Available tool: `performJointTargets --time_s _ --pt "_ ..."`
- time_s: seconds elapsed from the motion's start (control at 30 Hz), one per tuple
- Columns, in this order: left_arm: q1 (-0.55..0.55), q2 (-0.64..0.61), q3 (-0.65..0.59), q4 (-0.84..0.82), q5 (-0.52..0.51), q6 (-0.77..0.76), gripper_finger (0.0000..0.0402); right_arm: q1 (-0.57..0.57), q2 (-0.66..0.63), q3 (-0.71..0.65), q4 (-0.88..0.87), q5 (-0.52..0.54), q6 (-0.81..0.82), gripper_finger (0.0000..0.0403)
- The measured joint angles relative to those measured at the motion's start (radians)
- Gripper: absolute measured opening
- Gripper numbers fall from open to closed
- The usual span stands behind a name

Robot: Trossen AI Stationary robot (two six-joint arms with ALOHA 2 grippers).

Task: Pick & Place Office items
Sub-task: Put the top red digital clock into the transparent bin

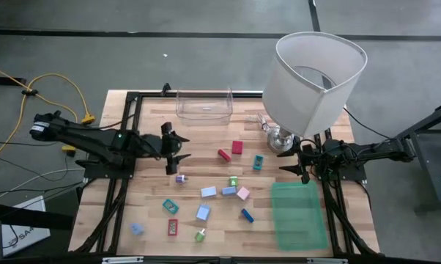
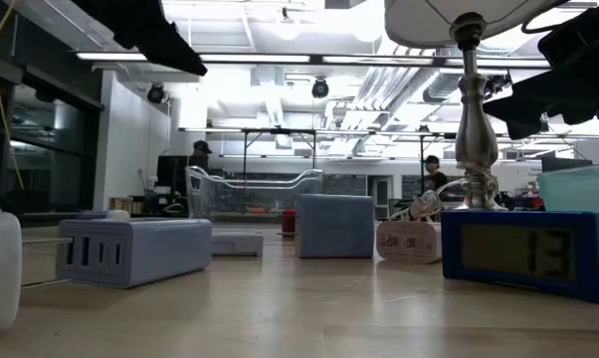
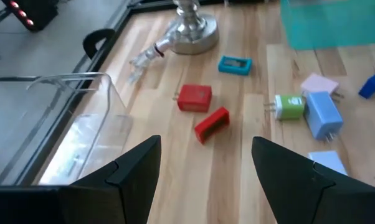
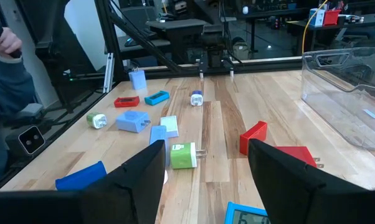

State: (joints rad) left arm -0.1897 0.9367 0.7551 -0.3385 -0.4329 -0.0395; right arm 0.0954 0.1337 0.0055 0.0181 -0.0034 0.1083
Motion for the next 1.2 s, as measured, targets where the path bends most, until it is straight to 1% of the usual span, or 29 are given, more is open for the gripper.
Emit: performJointTargets --time_s 0.07,0.2,0.33,0.53,0.63,0.83,0.93,1.1,1.2 --pt "-0.030 0.021 0.020 -0.024 -0.028 -0.027 0.0244 0.000 0.000 0.000 0.000 0.000 0.000 0.0215" --pt "-0.074 0.068 0.079 -0.129 -0.069 -0.115 0.0244 0.000 0.000 0.000 0.000 0.000 0.000 0.0215" --pt "-0.096 0.117 0.140 -0.212 -0.071 -0.214 0.0244 0.000 0.000 0.000 0.000 0.000 0.000 0.0215" --pt "-0.118 0.170 0.194 -0.304 -0.070 -0.327 0.0244 0.000 0.000 0.000 0.000 0.000 0.000 0.0215" --pt "-0.117 0.180 0.213 -0.333 -0.070 -0.334 0.0244 0.000 0.000 0.000 0.000 0.000 0.000 0.0215" --pt "-0.091 0.206 0.223 -0.333 -0.065 -0.312 0.0244 0.000 0.000 0.000 0.001 0.000 0.000 0.0215" --pt "-0.054 0.239 0.223 -0.294 -0.017 -0.231 0.0244 0.000 0.001 0.000 0.001 0.000 0.000 0.0215" --pt "0.051 0.309 0.223 -0.194 0.176 -0.054 0.0244 0.000 0.003 0.000 0.002 0.000 0.000 0.0215" --pt "0.126 0.353 0.223 -0.154 0.254 0.030 0.0244 0.000 0.006 0.000 0.002 0.000 0.000 0.0215"
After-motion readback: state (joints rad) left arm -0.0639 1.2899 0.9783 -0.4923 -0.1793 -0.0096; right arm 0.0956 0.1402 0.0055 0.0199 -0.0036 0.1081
